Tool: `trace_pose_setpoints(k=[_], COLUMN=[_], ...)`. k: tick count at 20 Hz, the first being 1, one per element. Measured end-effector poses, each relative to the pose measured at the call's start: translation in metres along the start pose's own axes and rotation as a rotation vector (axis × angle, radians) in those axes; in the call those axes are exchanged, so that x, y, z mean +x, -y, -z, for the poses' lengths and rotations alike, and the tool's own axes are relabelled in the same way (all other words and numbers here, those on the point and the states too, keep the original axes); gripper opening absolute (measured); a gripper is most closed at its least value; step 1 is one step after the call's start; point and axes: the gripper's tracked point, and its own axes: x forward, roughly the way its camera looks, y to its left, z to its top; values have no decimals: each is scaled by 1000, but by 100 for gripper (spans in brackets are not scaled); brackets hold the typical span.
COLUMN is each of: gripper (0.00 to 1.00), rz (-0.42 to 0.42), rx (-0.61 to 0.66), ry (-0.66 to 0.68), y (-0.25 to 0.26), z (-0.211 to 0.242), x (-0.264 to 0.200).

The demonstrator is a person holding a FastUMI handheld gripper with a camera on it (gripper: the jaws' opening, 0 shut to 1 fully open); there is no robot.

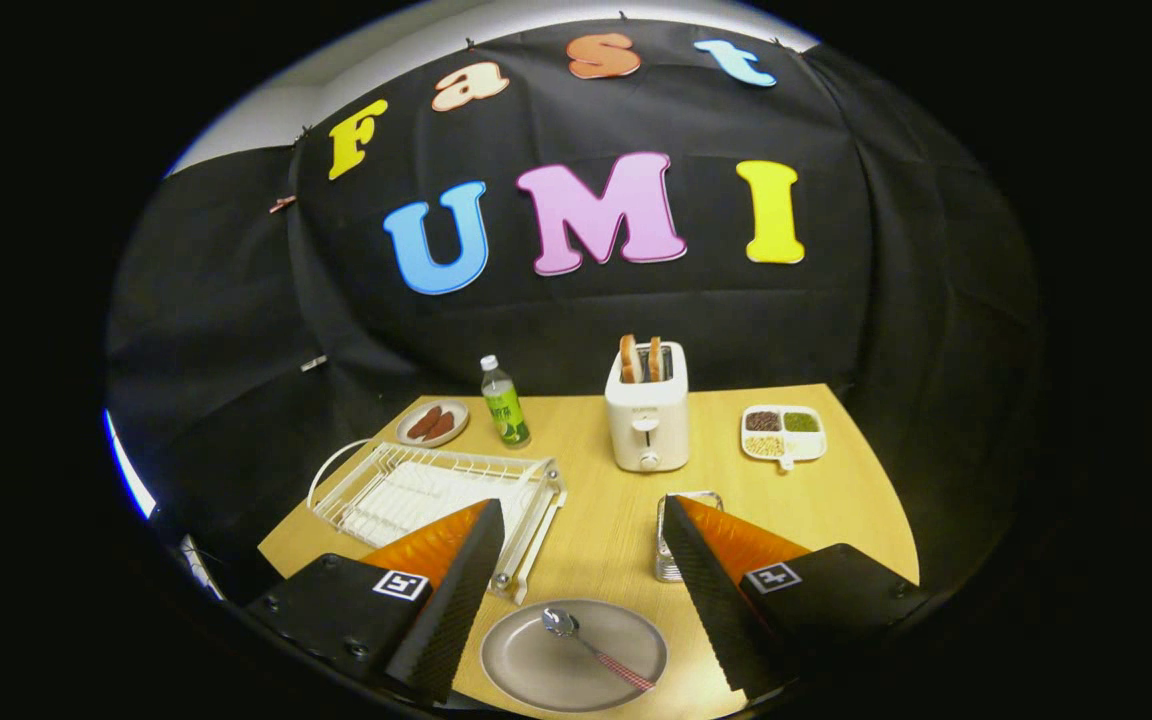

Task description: Take the plate from the dish rack, then take the spoon from the basket and place it into the plate.

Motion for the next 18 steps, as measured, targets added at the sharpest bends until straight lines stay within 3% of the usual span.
trace_pose_setpoints(k=[6,14,18], gripper=[98,98,98], rz=[145,281,287], rx=[-48,-15,9], ry=[179,235,222], y=[-3,7,1], z=[-52,-48,-41], x=[-55,-108,-110])
